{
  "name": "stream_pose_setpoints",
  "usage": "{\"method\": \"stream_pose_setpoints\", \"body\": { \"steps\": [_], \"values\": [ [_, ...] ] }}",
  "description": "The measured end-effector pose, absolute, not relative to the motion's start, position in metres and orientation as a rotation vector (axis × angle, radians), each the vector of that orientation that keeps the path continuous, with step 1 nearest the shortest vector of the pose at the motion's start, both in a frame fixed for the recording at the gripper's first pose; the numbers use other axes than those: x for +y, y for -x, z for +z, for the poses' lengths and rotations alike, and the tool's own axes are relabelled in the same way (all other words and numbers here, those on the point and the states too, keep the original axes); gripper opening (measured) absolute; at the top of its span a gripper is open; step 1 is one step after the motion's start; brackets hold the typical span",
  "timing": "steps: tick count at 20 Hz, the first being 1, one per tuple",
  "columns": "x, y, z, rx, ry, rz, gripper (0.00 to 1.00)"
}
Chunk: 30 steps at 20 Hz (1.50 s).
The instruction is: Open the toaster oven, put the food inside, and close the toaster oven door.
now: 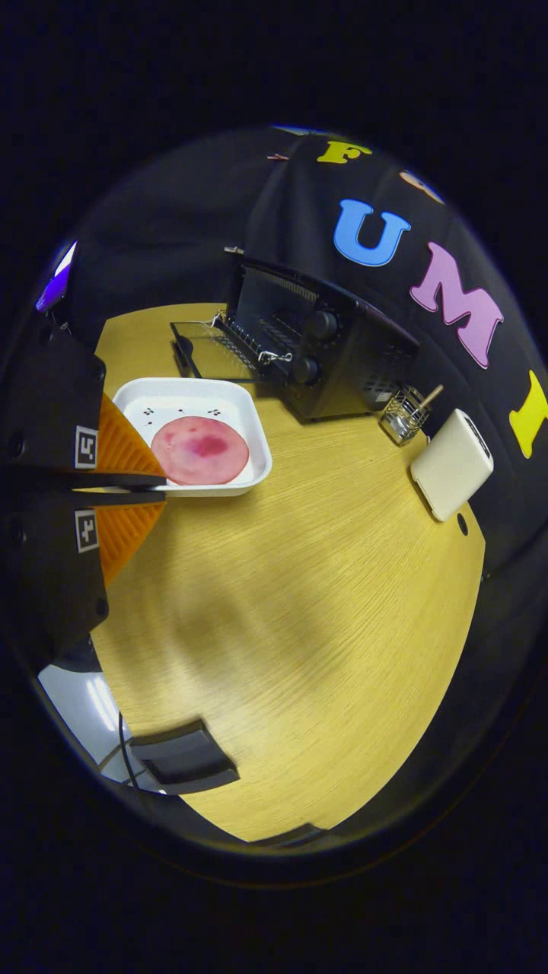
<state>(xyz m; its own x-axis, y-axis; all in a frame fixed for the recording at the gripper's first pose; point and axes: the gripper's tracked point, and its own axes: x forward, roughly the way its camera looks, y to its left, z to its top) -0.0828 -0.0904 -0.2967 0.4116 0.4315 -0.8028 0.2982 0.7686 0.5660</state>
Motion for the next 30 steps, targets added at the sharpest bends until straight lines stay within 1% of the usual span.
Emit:
{"method": "stream_pose_setpoints", "body": {
  "steps": [6,14,20,25,27,30],
  "values": [
    [-0.054,0.097,-0.259,1.107,-0.831,0.096,0.05],
    [0.021,0.084,-0.233,1.029,-0.938,0.123,0.05],
    [0.072,0.049,-0.232,1.009,-0.918,0.129,0.05],
    [0.114,0.007,-0.248,1.014,-0.89,0.139,0.05],
    [0.124,-0.013,-0.254,0.994,-0.9,0.121,0.05],
    [0.134,-0.041,-0.264,0.956,-0.954,0.057,0.05]
  ]
}}
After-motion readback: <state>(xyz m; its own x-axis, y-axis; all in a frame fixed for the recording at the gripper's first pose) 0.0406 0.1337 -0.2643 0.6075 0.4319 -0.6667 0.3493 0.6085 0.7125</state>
